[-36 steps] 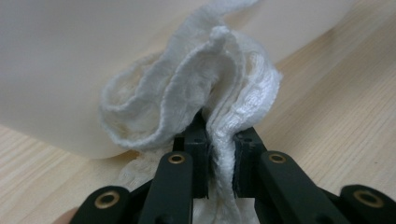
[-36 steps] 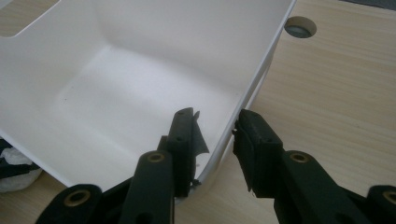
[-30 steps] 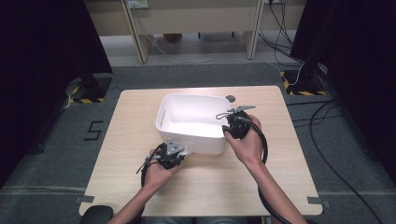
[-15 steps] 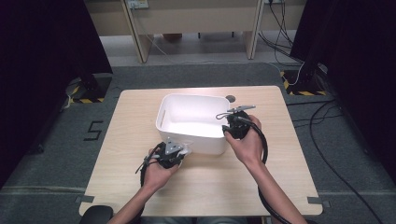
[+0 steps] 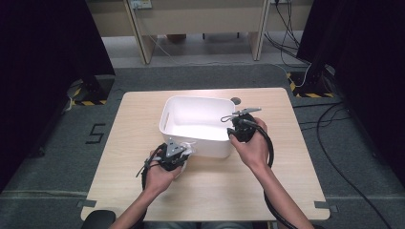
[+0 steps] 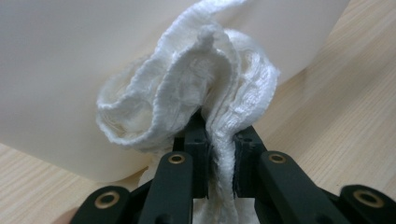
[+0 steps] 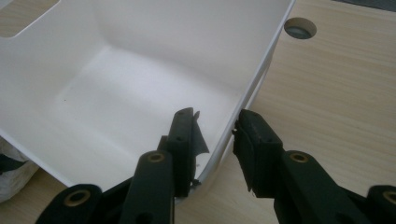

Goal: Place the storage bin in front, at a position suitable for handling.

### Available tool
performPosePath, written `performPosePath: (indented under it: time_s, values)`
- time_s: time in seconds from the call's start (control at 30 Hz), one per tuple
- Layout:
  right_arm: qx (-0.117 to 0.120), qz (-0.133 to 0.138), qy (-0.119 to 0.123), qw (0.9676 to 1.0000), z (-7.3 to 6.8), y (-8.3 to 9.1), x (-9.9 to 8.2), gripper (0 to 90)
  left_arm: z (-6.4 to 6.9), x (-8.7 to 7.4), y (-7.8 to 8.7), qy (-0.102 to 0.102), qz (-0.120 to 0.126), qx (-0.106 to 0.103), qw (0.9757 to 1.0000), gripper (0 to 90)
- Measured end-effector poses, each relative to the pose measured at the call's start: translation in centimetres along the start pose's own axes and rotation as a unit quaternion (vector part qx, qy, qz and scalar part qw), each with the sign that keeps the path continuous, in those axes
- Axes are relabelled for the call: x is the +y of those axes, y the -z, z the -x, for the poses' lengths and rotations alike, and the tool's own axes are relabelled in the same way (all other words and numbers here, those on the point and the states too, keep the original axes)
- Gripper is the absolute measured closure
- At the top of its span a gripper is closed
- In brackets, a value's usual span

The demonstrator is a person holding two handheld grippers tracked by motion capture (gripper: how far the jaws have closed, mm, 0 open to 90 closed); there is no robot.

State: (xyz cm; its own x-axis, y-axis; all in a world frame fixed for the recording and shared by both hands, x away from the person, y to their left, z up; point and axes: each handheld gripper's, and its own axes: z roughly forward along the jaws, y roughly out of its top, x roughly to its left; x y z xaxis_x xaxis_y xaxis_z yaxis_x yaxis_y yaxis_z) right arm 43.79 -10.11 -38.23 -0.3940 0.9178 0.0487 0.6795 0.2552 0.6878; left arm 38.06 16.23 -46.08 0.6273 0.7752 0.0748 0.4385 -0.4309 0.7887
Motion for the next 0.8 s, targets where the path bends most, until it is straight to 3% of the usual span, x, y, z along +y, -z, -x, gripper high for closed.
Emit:
performPosePath:
  time_s: [0.8]
  values:
    - [-0.002,0.002,0.004,1.0000,0.0,0.0,0.0,68.2,-0.1,1.1,1.2,0.001,0.020,0.002,0.9998,79.5]
